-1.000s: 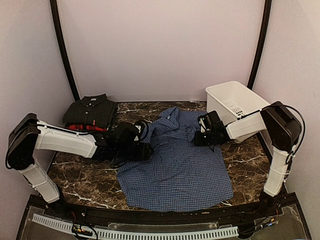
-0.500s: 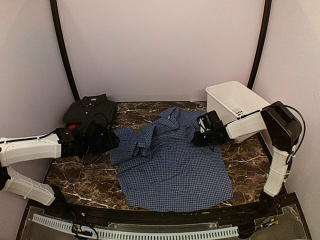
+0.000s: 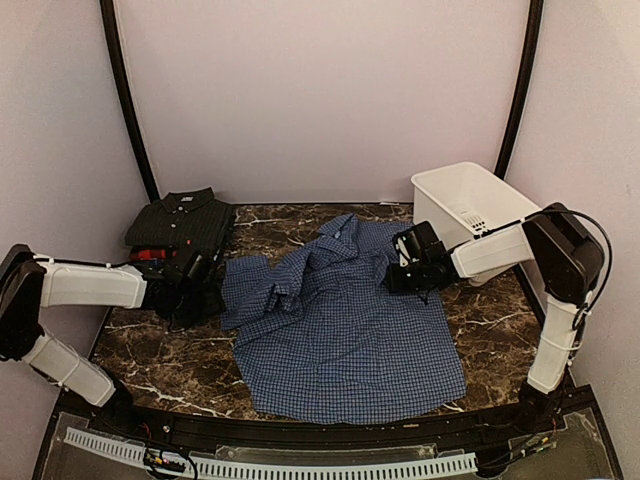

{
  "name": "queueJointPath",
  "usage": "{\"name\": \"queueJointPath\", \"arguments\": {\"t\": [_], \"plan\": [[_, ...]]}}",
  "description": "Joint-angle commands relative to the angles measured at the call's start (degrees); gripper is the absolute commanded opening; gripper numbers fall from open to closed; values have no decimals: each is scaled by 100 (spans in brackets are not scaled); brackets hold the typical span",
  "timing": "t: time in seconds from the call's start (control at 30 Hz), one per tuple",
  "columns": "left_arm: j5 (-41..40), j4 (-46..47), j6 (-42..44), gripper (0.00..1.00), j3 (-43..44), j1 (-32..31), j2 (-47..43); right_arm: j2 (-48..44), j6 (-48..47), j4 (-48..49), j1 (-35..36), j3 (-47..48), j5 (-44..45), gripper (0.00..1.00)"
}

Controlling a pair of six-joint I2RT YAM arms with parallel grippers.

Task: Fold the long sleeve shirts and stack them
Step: Flatten out the crumpled shirt at the center of the board.

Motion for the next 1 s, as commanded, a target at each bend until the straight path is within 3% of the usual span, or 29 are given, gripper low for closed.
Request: {"name": "queueJointPath", "arguments": {"t": [0.0, 0.23, 0.47, 0.57, 0.73, 0.8, 0.97], "plan": [[-93, 303, 625, 68, 844, 288, 771, -29, -29, -795, 99, -160, -92, 0], [-268, 159, 1110, 68, 2066, 531, 2167, -405, -18, -919, 108, -156, -34, 0], [-331, 13, 1322, 61, 2732, 560, 2903, -753, -28, -1081, 125, -42, -32, 0], [-201, -7, 1373, 50, 2836, 560, 3088, -865, -51, -1148, 135, 50, -28, 0], [-80, -127, 1391, 13, 2826, 549, 2947, -878, -87, -1195, 148, 166, -62, 0], [-79, -181, 1411, 4, 2779, 520, 2673, -839, -91, -1190, 149, 173, -60, 0], [-221, -665, 1445, 0, 2820, 331, 1736, -722, -118, -1157, 152, 208, -22, 0]]}}
